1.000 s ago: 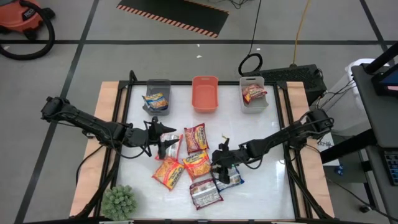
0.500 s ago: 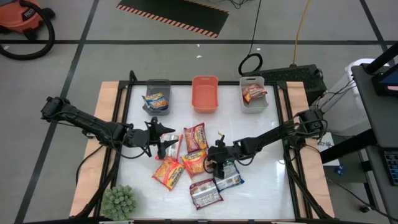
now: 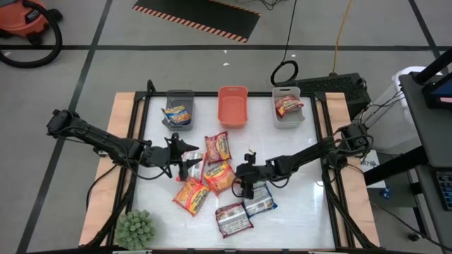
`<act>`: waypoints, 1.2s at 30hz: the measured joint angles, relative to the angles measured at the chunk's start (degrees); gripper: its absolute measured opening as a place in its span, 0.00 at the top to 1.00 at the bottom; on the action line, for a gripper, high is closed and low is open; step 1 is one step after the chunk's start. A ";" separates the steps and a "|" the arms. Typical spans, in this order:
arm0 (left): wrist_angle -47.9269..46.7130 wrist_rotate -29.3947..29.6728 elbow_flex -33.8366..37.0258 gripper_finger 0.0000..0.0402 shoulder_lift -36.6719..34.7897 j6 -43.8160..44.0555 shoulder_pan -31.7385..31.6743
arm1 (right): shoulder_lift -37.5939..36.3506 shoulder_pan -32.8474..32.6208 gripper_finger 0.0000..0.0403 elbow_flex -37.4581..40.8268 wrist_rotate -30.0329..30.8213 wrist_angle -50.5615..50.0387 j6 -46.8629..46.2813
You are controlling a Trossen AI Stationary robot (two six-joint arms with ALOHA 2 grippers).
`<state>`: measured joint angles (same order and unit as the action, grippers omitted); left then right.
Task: Sort Maruchan noodles
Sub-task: Put the right orange noodle pack into the orange bin
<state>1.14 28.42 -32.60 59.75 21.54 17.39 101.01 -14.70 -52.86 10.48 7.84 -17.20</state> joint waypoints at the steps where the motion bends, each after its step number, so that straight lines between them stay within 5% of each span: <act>1: -0.27 0.00 0.00 0.40 0.00 0.00 0.00 | -0.48 -0.23 0.61 0.00 0.02 -0.21 0.43; 11: -2.69 0.00 -0.02 0.40 0.00 1.27 0.00 | -2.43 -0.78 0.49 0.21 -0.03 -3.10 1.76; 21: -2.66 0.00 -0.02 0.40 0.00 3.02 0.02 | 2.01 -0.67 0.49 0.74 -0.09 -2.04 3.00; 27: -2.64 0.00 -0.02 0.40 0.00 2.80 0.02 | 2.01 0.34 0.60 0.70 -0.02 -1.75 3.45; 36: -2.64 0.00 -0.02 0.40 0.00 2.60 0.02 | 2.01 0.48 0.92 0.70 0.56 -1.82 5.95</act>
<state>-1.50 28.42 -32.62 59.75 24.14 17.41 103.02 -14.22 -52.16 11.04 6.02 -11.25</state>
